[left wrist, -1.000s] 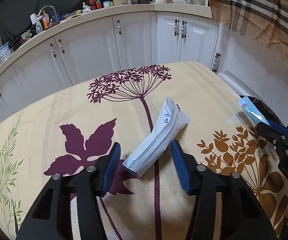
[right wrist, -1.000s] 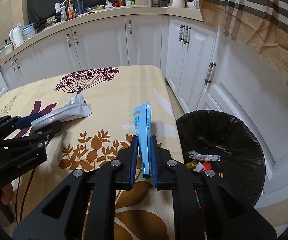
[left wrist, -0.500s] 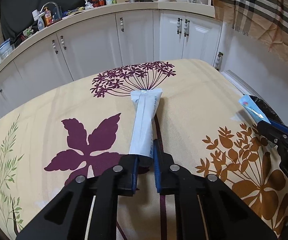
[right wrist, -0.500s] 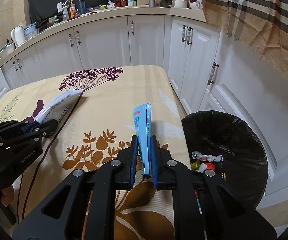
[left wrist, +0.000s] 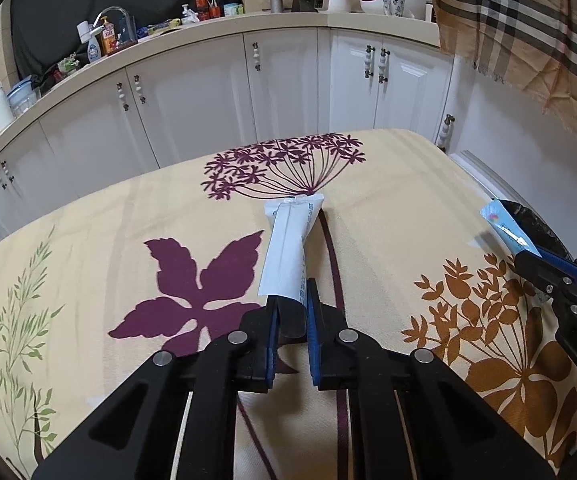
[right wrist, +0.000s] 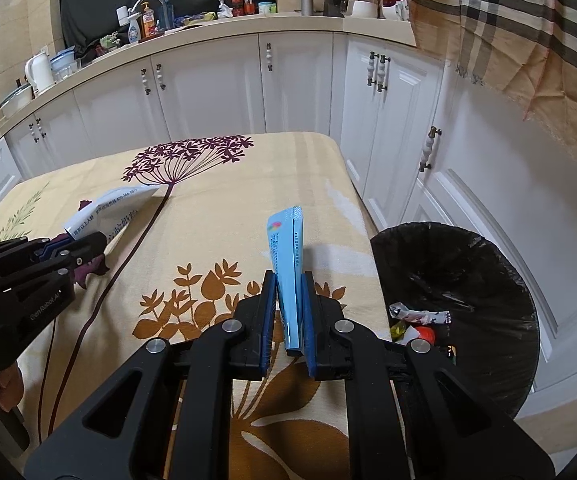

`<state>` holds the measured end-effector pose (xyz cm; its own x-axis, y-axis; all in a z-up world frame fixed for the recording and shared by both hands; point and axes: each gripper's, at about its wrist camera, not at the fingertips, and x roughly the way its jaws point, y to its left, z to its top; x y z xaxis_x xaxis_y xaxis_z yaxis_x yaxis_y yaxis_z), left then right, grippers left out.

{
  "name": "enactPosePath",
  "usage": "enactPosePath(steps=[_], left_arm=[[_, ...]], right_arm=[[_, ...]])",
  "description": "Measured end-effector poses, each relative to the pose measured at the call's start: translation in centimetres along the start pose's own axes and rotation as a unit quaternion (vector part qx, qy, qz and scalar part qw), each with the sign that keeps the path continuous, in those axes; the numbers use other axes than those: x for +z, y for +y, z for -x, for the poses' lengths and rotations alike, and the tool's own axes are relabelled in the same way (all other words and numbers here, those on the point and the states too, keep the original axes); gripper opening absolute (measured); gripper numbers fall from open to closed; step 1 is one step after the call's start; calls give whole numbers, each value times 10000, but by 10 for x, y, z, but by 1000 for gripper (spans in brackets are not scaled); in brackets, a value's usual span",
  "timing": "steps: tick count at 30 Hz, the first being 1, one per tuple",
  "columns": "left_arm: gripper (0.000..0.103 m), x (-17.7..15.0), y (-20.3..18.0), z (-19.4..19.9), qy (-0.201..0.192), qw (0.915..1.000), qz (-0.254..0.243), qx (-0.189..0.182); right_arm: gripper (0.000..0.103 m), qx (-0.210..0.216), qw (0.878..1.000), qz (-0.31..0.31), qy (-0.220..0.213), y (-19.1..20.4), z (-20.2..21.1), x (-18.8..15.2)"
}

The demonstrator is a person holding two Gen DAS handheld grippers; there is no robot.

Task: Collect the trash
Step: 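Carry the blue tube and silver packet over the bin with both tools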

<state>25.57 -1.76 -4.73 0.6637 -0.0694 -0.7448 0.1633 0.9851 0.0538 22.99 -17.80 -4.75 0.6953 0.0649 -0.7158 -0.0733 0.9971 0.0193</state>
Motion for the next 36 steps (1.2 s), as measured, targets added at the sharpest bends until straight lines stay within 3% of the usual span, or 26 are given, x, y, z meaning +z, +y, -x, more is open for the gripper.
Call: enactPosePath(steps=[20,36], left_arm=[[12,-6,1,27,-158,9998,147,-29],[12,4,-53,57,-458,9983,-114,-345]], right_arm=[[12,80,9996,-18,-263,-2,26,-5],[12,-234,9971,-332,-645,-44,68,-18]])
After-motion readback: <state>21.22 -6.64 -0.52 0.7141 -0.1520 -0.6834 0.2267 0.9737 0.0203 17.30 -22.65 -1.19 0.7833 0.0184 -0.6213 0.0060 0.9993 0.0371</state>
